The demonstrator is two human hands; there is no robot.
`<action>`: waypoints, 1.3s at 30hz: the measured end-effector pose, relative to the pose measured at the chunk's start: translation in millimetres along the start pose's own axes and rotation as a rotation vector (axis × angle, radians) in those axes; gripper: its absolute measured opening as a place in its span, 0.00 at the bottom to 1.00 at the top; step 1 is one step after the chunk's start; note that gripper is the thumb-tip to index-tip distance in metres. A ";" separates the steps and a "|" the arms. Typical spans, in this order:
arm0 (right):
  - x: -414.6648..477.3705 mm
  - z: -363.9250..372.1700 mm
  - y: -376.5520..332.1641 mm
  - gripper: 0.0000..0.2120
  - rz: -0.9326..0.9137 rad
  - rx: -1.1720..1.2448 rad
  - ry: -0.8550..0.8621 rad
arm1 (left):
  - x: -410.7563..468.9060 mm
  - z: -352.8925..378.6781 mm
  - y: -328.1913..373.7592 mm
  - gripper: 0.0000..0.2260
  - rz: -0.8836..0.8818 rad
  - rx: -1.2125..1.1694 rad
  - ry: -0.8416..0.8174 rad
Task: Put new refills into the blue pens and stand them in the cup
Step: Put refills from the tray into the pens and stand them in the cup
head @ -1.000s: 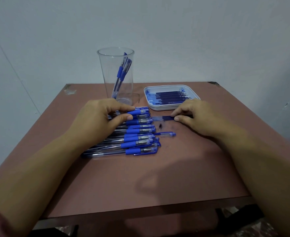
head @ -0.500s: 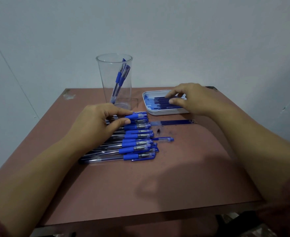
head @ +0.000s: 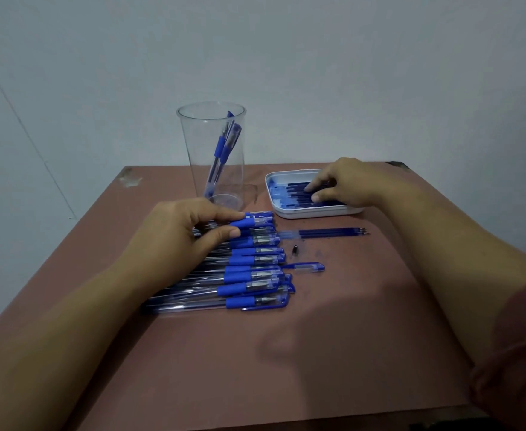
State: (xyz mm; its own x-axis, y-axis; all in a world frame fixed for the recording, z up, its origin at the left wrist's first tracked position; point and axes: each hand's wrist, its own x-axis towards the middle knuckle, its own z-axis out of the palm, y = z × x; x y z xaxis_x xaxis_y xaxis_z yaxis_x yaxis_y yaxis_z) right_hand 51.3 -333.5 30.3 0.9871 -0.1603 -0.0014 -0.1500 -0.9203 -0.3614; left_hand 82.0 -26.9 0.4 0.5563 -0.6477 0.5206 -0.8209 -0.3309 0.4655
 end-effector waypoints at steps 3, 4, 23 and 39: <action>3.0 1.2 1.6 0.11 -0.015 0.022 0.005 | 0.0 -0.2 -0.5 0.11 -0.002 -0.010 0.006; 3.5 1.5 2.0 0.10 -0.024 0.023 0.013 | 0.0 -0.3 -0.5 0.10 -0.003 -0.011 0.007; 11.7 6.3 4.5 0.03 -0.054 0.034 0.040 | 0.2 -0.3 -1.9 0.09 0.001 -0.032 0.024; -69.7 -22.0 -48.8 0.05 -0.295 0.177 0.264 | -0.1 -0.9 -2.6 0.11 0.019 -0.027 0.042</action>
State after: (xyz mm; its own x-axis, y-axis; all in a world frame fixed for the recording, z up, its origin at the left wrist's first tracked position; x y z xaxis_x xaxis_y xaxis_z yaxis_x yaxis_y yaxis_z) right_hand -11.5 -285.3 68.6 0.9343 -0.0065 0.3565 0.1712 -0.8689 -0.4644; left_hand 84.2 -25.4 -0.2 0.5458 -0.6241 0.5591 -0.8280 -0.2995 0.4740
